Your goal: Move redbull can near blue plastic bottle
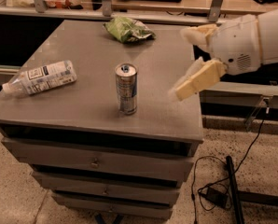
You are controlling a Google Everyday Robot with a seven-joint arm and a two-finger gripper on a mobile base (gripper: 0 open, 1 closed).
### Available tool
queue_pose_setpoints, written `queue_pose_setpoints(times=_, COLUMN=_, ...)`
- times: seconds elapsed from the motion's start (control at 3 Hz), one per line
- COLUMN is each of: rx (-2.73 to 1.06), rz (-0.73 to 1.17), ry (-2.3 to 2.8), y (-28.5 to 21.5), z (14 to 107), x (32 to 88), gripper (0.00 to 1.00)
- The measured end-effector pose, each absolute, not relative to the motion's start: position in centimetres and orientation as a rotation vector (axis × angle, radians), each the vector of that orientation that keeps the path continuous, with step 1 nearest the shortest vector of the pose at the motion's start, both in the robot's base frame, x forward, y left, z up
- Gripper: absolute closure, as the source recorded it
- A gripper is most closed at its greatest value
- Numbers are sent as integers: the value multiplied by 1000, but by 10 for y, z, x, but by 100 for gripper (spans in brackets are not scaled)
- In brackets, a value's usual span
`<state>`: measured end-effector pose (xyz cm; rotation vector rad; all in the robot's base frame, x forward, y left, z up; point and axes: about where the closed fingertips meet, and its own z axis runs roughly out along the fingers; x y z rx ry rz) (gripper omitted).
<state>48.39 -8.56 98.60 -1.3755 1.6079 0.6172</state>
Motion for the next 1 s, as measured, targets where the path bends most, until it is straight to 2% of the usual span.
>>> queue_pose_setpoints(times=0.33, rx=-1346, rz=685, ry=1527, y=-50, z=980, x=492, gripper=0)
queue_pose_setpoints(times=1.0, rx=-1328, rz=683, ry=1527, y=-44, z=976, x=491, gripper=0)
